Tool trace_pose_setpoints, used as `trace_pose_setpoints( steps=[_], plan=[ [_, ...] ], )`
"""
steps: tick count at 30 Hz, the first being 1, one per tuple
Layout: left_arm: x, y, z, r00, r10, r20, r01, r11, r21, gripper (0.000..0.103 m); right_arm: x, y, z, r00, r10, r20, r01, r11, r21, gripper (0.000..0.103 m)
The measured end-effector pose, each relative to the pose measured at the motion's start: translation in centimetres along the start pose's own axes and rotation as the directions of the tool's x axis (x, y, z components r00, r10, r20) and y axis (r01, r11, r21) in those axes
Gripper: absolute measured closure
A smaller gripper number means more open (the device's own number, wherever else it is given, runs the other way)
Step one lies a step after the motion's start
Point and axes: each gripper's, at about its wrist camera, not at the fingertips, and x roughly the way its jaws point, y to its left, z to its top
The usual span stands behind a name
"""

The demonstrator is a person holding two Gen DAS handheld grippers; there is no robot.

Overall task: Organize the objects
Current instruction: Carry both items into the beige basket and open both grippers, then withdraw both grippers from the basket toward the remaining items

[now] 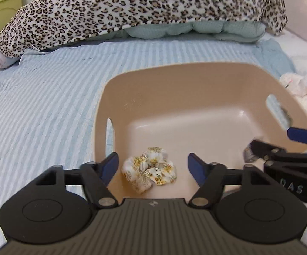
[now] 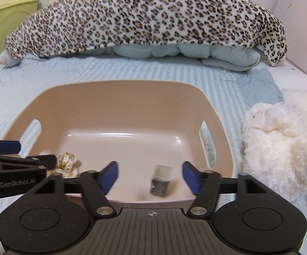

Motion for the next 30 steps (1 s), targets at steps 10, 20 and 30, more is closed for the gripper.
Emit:
trace_pose_setpoints(
  steps=[10,20,30],
  plan=[
    [-4.8,1.0,-2.1,0.999,0.024,0.022,-0.024,1.0,-0.004,0.023,-5.9,-1.0,-1.7,0.999,-0.01,0.037,0.01,1.0,-0.006,0.005],
    [-5.9,2.1,-6.1,0.998,0.034,-0.043,-0.034,0.999,0.012,0.023,-6.7,-1.5,-5.5,0.999,-0.002,-0.032,0.002,1.0,0.008,0.001],
    [-2.7,2.2,-9.1,0.99,0.019,-0.139,-0.017,1.0,0.017,0.023,-3.5,1.1,-9.2,0.982,0.051,-0.18,-0.06,0.997,-0.041,0.001]
  ],
)
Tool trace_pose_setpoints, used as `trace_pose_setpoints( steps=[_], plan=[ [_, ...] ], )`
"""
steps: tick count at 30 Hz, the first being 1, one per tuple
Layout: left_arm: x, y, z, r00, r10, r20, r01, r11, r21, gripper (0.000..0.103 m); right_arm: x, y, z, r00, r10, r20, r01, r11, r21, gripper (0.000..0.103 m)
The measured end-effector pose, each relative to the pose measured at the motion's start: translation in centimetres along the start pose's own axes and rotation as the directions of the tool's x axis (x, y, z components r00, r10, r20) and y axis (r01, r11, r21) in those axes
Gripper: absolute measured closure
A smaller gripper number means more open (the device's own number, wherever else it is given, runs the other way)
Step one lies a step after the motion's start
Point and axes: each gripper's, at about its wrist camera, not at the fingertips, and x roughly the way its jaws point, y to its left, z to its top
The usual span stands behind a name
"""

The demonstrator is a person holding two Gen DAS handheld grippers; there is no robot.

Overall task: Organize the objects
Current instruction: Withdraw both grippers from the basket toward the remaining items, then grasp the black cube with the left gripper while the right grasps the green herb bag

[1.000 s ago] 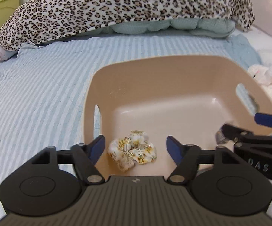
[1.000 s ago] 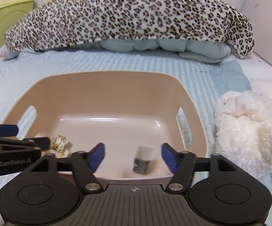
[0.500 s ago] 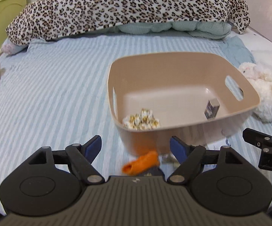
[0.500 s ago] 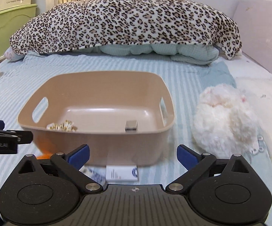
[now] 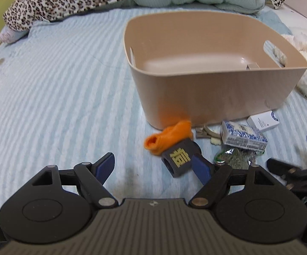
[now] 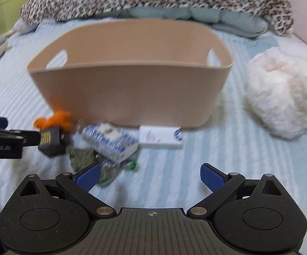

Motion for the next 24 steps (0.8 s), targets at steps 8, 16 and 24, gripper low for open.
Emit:
trace_pose_setpoints(
  steps=[8,16,24],
  plan=[
    [1.4,0.2,-0.3,0.999,-0.037,-0.014,0.037,0.999,-0.02,0.023,2.9,2.8,-0.3,0.996,0.035,-0.084,-0.041,0.996,-0.076,0.0],
    [2.7,0.4,0.4,0.995,-0.104,-0.006,0.103,0.991,-0.087,0.023,5.3,3.8,-0.1,0.993,0.037,-0.111,-0.045,0.997,-0.068,0.0],
    [5.5,-0.5,0.2,0.993,-0.107,-0.046,0.102,0.989,-0.107,0.023,5.4,3.7,-0.5,0.994,0.049,-0.094,-0.054,0.997,-0.049,0.004]
  ],
)
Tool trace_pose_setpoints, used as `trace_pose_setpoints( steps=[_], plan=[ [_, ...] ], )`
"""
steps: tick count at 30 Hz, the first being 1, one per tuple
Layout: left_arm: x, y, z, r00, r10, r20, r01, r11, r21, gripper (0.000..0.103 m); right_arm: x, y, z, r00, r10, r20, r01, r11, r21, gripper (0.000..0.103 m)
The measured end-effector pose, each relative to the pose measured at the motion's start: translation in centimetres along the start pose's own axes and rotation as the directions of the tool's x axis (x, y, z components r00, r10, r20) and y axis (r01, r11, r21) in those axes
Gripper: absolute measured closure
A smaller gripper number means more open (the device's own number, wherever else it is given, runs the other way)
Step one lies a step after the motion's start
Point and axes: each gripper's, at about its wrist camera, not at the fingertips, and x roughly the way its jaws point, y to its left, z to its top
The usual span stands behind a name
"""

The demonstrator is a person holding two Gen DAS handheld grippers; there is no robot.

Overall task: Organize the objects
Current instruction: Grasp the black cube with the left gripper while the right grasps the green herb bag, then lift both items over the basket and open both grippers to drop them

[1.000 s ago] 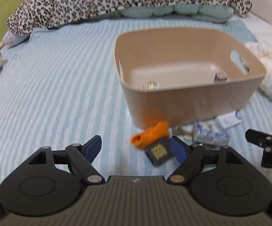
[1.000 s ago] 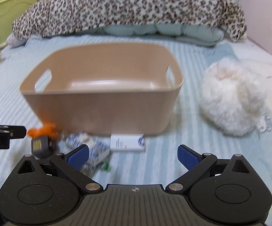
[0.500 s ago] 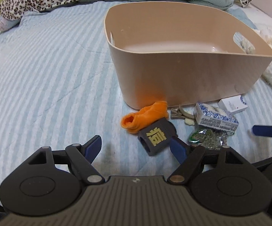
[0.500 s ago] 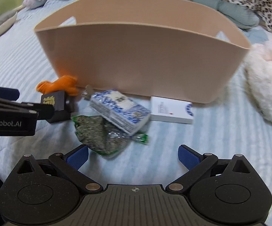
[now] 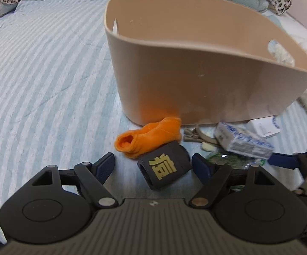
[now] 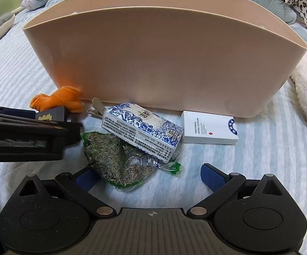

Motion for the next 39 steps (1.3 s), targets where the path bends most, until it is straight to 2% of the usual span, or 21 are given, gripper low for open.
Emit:
trace_pose_setpoints(
  steps=[5,7,11,27,28,29,32,39],
  plan=[
    [0.2,0.5,-0.2,1.0,-0.014,0.014,0.014,1.0,-0.027,0.024,-0.9,-0.4,-0.6,0.999,-0.006,0.033,0.005,1.0,0.021,0.026],
    [0.1,0.7,-0.4,1.0,-0.019,0.016,0.019,0.999,-0.03,0.028,-1.1,-0.7,-0.8,0.999,0.006,0.035,-0.008,0.999,0.039,0.029],
    [-0.3,1.0,-0.7,1.0,-0.018,0.012,0.018,0.999,-0.026,0.047,-1.7,-0.8,-1.5,0.999,0.016,0.041,-0.018,0.999,0.045,0.036],
    [-2.4,0.8,-2.6,0.999,-0.04,0.019,0.039,0.999,0.035,0.049,-4.9,-0.7,-5.1,0.996,0.016,0.088,-0.018,1.0,0.024,0.046],
    [-2.7,0.6,-2.6,0.999,-0.042,0.024,0.041,0.998,0.038,0.049,-5.3,-1.8,-5.7,0.995,0.018,0.094,-0.02,1.0,0.023,0.046],
    [-3.1,0.5,-2.6,0.999,-0.043,0.03,0.042,0.998,0.041,0.049,-5.1,-1.3,-4.5,0.995,0.018,0.099,-0.02,1.0,0.022,0.046],
    [-4.7,0.7,-2.5,0.997,-0.047,0.063,0.044,0.998,0.053,0.049,-5.0,-2.0,-3.6,0.992,0.02,0.127,-0.023,0.999,0.027,0.046],
    [-8.0,0.0,-2.1,0.984,-0.013,0.176,-0.006,0.995,0.103,0.049,-8.2,-2.7,-2.4,0.976,0.019,0.216,-0.033,0.997,0.063,0.046]
  ],
)
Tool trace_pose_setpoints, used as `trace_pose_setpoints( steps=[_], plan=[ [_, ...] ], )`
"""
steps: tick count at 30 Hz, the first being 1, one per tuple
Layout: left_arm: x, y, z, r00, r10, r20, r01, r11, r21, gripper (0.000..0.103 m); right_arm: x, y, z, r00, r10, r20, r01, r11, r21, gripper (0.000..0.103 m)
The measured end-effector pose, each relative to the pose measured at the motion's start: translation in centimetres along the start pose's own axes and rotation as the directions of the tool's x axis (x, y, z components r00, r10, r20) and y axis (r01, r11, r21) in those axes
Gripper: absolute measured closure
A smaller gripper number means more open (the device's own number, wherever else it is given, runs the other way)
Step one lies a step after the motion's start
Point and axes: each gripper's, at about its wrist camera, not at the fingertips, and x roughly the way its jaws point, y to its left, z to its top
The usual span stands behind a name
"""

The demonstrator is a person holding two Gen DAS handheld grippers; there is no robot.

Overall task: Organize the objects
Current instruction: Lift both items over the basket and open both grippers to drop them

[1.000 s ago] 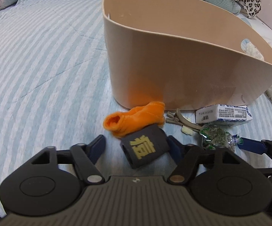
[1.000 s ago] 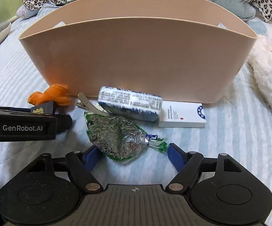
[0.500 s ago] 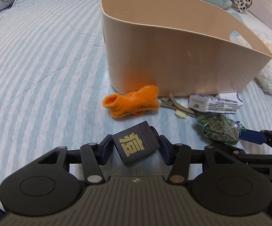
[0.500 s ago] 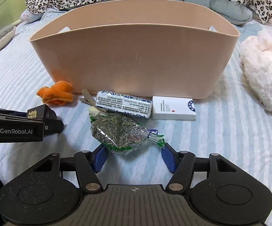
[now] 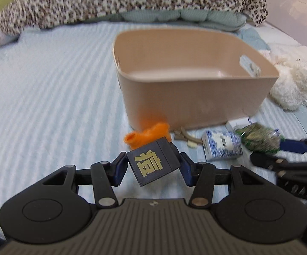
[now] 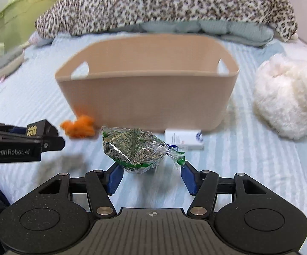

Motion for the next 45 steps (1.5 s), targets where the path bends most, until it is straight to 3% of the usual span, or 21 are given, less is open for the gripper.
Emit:
trace_pose_setpoints(
  steps=[8,17,24,33,40,42,45],
  plan=[
    [-2.4,-0.2,3.0,0.992,0.029,0.121,-0.031,0.999,0.017,0.049,-3.0,-2.2,3.9,0.99,-0.027,0.14,0.02,0.999,0.049,0.046],
    [-1.0,-2.0,7.4,0.975,0.079,0.206,-0.098,0.992,0.083,0.049,-3.0,-3.6,8.7,0.969,-0.069,0.237,0.051,0.995,0.081,0.046],
    [2.6,-1.8,10.5,0.983,0.081,0.167,-0.09,0.995,0.048,0.049,-0.1,-3.4,11.4,0.973,-0.082,0.216,0.074,0.996,0.048,0.046],
    [8.3,-1.2,11.4,0.992,0.112,0.049,-0.114,0.993,0.033,0.049,4.6,-2.1,12.8,0.981,-0.134,0.137,0.138,0.99,-0.024,0.046],
    [10.2,-1.9,10.6,0.992,0.128,0.007,-0.128,0.986,0.111,0.049,7.3,-1.6,12.3,0.99,-0.138,0.038,0.14,0.989,-0.052,0.046],
    [10.2,-1.9,10.5,0.993,0.121,0.003,-0.121,0.986,0.114,0.049,7.4,-1.7,12.1,0.991,-0.132,0.031,0.133,0.99,-0.035,0.044],
    [9.6,-1.6,10.7,0.994,0.111,0.007,-0.111,0.99,0.088,0.047,7.0,-1.9,12.2,0.991,-0.129,0.031,0.13,0.991,-0.021,0.033]
  ],
)
